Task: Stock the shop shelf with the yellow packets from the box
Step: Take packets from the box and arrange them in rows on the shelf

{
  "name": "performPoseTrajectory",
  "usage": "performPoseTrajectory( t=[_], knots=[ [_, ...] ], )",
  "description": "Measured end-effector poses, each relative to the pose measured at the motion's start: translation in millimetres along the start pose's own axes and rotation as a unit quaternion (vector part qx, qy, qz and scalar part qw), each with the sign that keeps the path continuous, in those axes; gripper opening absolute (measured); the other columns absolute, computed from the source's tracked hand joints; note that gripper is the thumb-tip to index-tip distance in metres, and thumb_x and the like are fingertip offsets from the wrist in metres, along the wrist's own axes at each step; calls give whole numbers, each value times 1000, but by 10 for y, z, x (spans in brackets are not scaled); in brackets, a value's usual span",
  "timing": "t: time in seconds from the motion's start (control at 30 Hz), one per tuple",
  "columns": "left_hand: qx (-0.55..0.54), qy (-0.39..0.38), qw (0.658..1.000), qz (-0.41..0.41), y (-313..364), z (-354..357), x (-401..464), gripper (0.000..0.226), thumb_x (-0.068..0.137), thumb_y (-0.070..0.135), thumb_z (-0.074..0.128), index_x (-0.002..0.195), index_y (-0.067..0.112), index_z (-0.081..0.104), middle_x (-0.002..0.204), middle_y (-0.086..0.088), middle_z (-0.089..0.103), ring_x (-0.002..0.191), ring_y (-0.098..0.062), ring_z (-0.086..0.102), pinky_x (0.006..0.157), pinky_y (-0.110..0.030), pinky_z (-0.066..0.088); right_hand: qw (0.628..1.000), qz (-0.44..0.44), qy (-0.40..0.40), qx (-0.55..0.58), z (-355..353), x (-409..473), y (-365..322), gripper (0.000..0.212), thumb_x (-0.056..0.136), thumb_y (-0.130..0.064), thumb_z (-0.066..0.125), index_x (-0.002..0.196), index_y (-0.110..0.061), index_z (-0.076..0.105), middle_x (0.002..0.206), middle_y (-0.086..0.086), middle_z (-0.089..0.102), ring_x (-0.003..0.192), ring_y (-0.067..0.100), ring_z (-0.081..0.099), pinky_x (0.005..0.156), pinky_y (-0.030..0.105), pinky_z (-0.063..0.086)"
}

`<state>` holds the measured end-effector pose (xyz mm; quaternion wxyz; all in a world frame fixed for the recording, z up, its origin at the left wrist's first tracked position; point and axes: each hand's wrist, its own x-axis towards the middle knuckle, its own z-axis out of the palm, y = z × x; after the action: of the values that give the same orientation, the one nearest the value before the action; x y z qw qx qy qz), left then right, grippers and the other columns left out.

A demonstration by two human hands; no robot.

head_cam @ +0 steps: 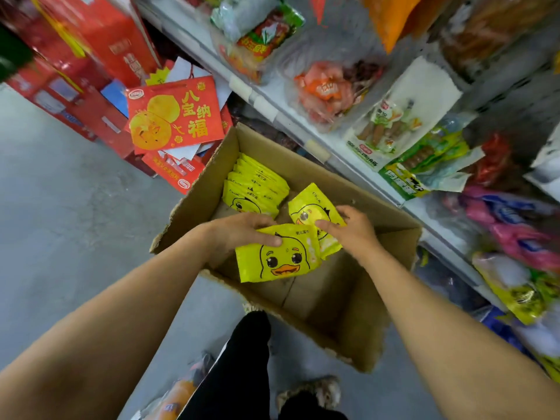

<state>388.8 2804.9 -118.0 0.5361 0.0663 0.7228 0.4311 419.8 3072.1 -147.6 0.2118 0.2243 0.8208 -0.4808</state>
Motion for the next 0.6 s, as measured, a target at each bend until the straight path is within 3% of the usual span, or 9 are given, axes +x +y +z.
performPoseTrajectory(
  t=[0.13,0.2,0.27,0.37,0.47,0.6],
  knots=[
    [100,-9,995,7,595,520,-129,60,63,64,76,115,37,64,111,15,70,104,-6,65,101,-38,48,997,-14,32,69,-565,-552,223,21,76,-31,85,88,-20,72,90,1,76,74,10,71,71,27,59],
    [117,-12,993,14,864,872,-168,66,61,61,78,119,33,65,108,12,72,102,-10,68,99,-40,50,991,-21,56,116,-895,-899,385,17,76,-28,85,84,-20,71,88,3,77,77,17,73,73,34,60],
    [131,-11,991,34,1148,1256,-215,61,64,55,79,118,30,66,109,9,73,102,-13,68,98,-40,51,984,-28,90,152,-1240,-1271,577,17,77,-21,84,85,-20,69,87,0,76,78,18,73,77,40,60],
    [113,-37,990,70,1606,1859,-316,48,73,33,82,118,24,67,106,1,74,97,-20,71,93,-39,54,971,-40,133,194,-1803,-1866,885,21,80,-13,80,94,-20,65,95,1,76,80,12,72,76,34,59],
    [153,-52,983,93,2043,2430,-370,50,65,35,83,108,14,67,105,-7,74,99,-29,70,94,-49,53,958,-55,174,219,-2359,-2524,1207,23,82,-15,79,98,-21,64,100,2,75,87,15,73,79,36,59],
    [187,-86,969,136,2680,3125,-415,60,65,36,84,116,12,64,111,-11,72,103,-34,68,94,-51,52,932,-86,245,252,-3051,-3361,1546,26,82,-13,78,102,-23,65,102,-1,75,89,13,73,78,34,58]
  ],
)
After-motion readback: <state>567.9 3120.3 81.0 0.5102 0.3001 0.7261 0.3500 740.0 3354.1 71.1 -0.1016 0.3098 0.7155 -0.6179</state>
